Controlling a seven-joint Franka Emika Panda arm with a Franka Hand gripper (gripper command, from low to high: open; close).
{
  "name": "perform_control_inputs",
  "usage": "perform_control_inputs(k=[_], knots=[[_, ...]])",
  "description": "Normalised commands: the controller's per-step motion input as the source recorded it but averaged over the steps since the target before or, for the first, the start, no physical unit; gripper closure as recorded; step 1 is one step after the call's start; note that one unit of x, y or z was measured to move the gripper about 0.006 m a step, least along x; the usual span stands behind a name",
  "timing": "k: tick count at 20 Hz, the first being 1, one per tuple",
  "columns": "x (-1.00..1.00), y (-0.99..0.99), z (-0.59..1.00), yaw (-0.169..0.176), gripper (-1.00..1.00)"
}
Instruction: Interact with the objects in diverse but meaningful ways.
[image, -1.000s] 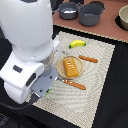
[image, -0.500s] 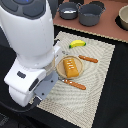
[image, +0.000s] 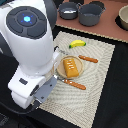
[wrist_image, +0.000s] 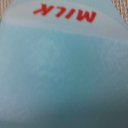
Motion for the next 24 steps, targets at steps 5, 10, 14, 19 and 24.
perform_control_inputs(k=[5, 10, 14, 19, 24], knots=[[-0.2, 0.0, 0.07, 0.0, 1.0], [-0.16, 0.0, 0.04, 0.0, 1.0], [-0.3, -0.01, 0.01, 0.0, 1.0], [-0.59, -0.13, 0.63, -0.048, 1.0], [-0.44, 0.01, 0.22, -0.036, 1.0]])
